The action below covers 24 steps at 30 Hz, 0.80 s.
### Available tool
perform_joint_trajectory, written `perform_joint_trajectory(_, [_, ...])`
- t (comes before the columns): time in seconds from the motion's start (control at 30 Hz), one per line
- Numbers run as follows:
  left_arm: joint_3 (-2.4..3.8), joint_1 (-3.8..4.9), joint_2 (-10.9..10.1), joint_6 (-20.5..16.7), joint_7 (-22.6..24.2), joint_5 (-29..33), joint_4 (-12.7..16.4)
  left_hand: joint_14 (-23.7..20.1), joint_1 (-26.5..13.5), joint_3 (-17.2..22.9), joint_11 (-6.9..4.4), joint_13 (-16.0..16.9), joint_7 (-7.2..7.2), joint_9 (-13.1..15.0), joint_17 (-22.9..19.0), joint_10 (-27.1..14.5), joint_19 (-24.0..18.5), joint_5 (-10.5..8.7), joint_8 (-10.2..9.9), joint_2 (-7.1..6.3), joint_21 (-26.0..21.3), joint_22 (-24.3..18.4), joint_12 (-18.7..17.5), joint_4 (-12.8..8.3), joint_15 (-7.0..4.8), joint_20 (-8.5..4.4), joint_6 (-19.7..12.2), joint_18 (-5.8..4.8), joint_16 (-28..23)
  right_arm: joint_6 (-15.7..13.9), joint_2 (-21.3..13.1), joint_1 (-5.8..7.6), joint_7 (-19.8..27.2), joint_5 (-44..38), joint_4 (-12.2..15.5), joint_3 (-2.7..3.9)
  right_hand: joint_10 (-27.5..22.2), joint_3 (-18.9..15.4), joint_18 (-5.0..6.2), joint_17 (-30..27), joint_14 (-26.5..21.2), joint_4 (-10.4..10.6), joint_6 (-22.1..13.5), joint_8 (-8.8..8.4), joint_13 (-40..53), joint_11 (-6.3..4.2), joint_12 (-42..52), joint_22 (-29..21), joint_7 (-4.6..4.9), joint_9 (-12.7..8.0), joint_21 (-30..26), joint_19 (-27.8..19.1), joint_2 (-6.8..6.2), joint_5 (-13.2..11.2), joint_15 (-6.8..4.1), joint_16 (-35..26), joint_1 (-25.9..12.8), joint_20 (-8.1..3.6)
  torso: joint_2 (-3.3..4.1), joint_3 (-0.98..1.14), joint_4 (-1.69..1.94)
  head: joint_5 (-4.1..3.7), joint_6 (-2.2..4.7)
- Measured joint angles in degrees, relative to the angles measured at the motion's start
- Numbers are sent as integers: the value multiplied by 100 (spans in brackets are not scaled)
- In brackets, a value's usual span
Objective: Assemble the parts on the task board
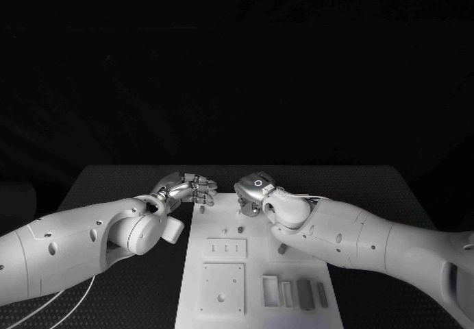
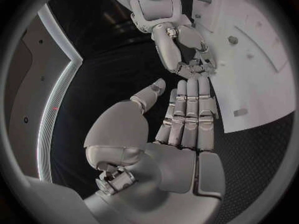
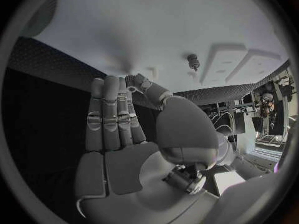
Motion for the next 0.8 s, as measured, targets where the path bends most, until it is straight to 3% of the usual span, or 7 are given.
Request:
perform_joint_trajectory(0.27, [0,3,6,1,-1,0,-7,0,0,0,0,0,0,0,5,0,0,0,0,0,0,0,0,0,0,0,0,0,-22,3,21,-3,28,24,-48,-1,-21,17,0,0,-17,18,-9,-13,0,21,-23,-1,-9,-8,9,-12,-8,-1,-1,0,-8,11,-1,-1,-1,6,-9])
perform_joint_trajectory(0.4, [0,5,9,2,-2,0,-8,0,0,0,0,-1,0,0,11,0,0,0,0,0,0,-1,0,0,0,0,0,-1,-22,1,32,-3,50,79,-66,-2,-170,36,-28,-1,-70,4,-27,-130,-9,101,-146,5,-25,-25,23,-85,-66,-1,28,0,50,17,-2,1,-4,7,-9])
perform_joint_trajectory(0.6, [0,8,9,2,-3,0,-9,0,0,0,0,5,20,0,18,0,0,0,0,0,0,5,-22,0,0,0,-21,-1,-22,19,34,-12,99,196,-83,-8,-597,81,-35,7,-78,17,-470,-392,-111,267,-431,4,184,-136,89,-106,-188,6,140,23,177,36,-3,3,-7,7,-9])
perform_joint_trajectory(0.7, [0,10,9,2,-4,0,-10,0,0,0,0,5,20,0,17,0,0,0,0,0,0,5,-22,0,0,0,-20,-1,-22,23,36,-12,126,250,-87,-8,-699,81,-72,8,-82,17,-563,-429,-139,309,-482,4,238,-170,90,-107,-202,6,185,32,190,36,-3,3,-7,7,-13])
perform_joint_trajectory(0.8, [0,11,9,2,-5,0,-10,0,0,0,0,5,20,0,20,0,0,0,-22,0,0,5,-22,0,0,0,-21,-1,-22,17,33,-12,145,298,-92,-8,-780,81,-35,15,-102,17,-644,-477,-165,329,-549,5,257,-198,92,-146,-239,6,205,32,226,38,-3,3,-8,7,-14])
